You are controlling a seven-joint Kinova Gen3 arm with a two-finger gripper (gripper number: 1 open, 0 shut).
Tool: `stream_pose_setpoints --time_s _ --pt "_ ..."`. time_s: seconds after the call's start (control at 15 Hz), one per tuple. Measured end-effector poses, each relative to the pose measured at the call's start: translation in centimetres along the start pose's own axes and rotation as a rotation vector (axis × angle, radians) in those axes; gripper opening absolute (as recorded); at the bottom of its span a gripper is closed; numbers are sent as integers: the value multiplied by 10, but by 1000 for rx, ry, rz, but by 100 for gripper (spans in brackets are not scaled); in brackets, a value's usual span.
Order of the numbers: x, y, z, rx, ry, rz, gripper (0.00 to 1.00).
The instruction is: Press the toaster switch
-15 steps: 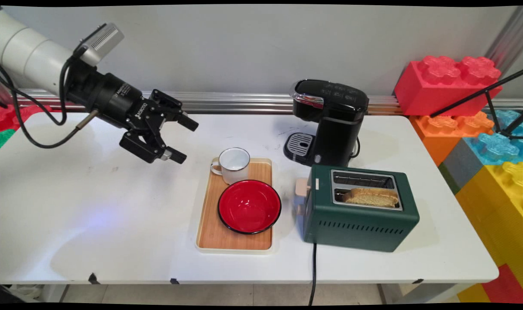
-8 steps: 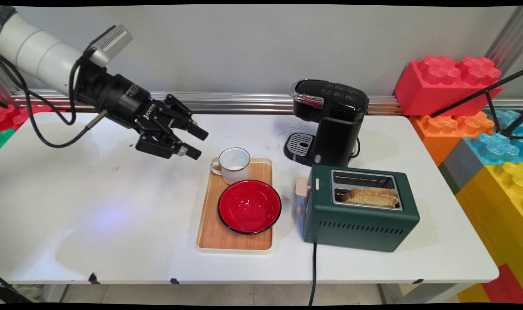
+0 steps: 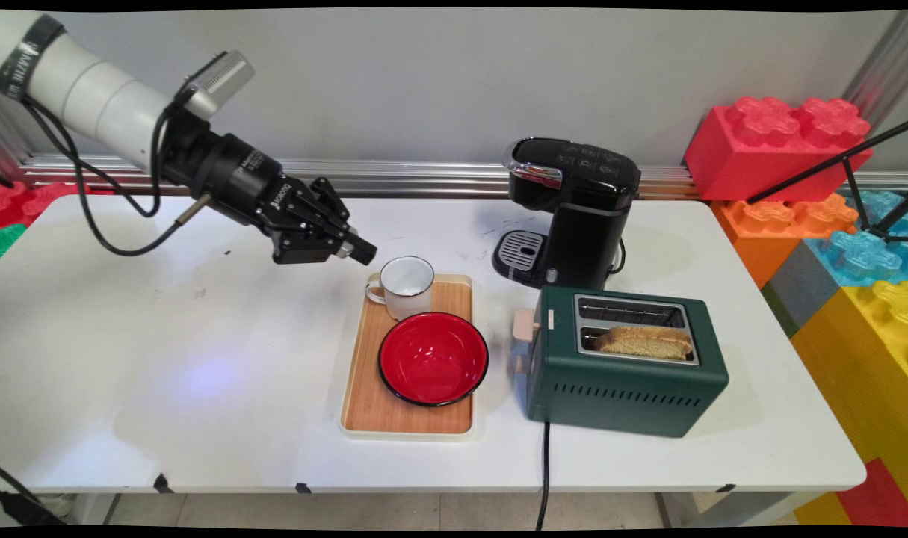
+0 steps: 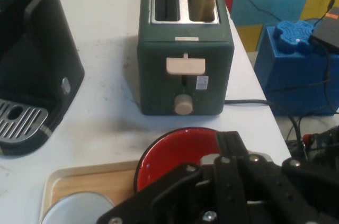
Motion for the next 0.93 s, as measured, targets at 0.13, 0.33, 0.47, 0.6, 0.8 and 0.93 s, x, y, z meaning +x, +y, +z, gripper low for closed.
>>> stream_pose_setpoints --time_s 0.13,0.33,0.47,0.6,0.8,0.93 --pt "2 -3 9 0 12 -2 0" --pt "8 -9 27 3 34 -4 0" --pt "14 -12 47 2 51 -3 0" --pt "20 -15 63 1 65 -3 0" --pt "27 -17 89 2 82 -1 0" --pt "30 -19 108 1 91 1 0"
